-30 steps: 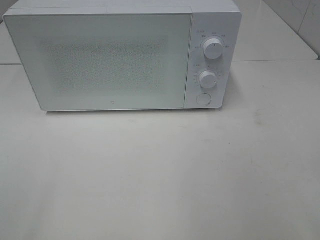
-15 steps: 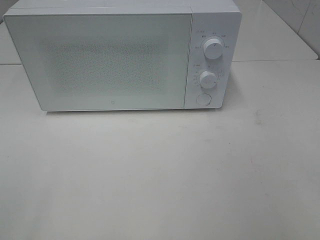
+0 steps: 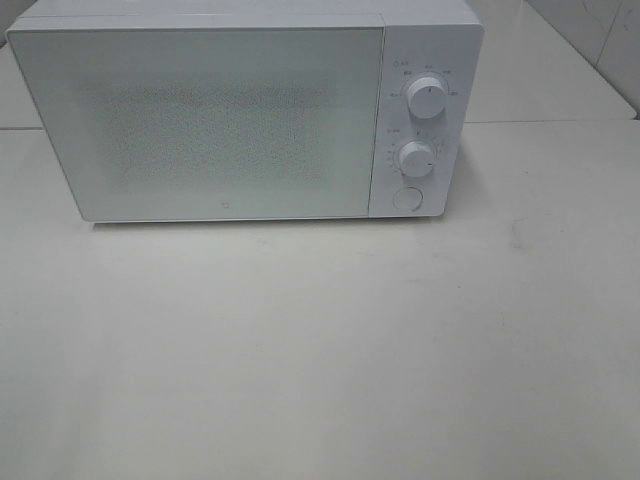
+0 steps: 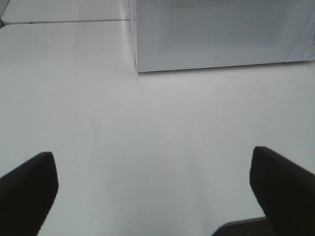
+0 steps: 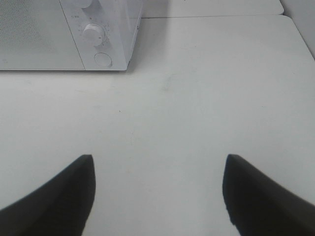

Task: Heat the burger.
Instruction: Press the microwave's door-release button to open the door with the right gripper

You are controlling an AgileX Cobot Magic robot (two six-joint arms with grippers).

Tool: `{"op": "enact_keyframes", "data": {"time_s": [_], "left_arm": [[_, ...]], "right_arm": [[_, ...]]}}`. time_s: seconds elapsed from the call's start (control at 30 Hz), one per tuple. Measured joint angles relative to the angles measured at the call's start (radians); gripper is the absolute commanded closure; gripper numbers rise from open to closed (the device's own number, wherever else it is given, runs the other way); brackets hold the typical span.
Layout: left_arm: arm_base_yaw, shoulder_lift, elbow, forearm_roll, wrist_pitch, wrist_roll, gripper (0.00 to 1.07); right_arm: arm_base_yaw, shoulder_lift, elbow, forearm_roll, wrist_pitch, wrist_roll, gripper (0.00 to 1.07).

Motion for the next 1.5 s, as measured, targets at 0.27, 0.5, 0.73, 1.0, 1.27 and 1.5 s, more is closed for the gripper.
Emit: {"op": "enact_keyframes", "data": {"time_s": [0.27, 0.5, 0.73, 1.0, 1.27, 1.5], "left_arm": [[0.0, 0.0, 0.0, 0.0, 0.0, 0.0, 0.09], [0.0, 0.0, 0.0, 0.0, 0.0, 0.0, 0.09], [0.0, 0.0, 0.0, 0.0, 0.0, 0.0, 0.09], [0.0, 0.0, 0.0, 0.0, 0.0, 0.0, 0.09], [0.0, 0.0, 0.0, 0.0, 0.0, 0.0, 0.09], [0.0, 0.0, 0.0, 0.0, 0.0, 0.0, 0.09]], "right_arm": [[-0.001, 0.0, 0.0, 0.0, 0.0, 0.0, 0.36], [-0.001, 0.0, -0.014, 0.0, -0.024, 0.0, 0.36], [-0.001, 0.041, -0.028, 0.0, -0.111, 0.0, 0.36], [0.0, 0.102, -0.005, 0.0, -0.295, 0.0, 0.36], [0.0, 0.232, 0.031, 0.0, -0.399, 0.0, 0.36], [0.0, 0.4, 0.031, 0.0, -0.561, 0.0, 0.36]]}}
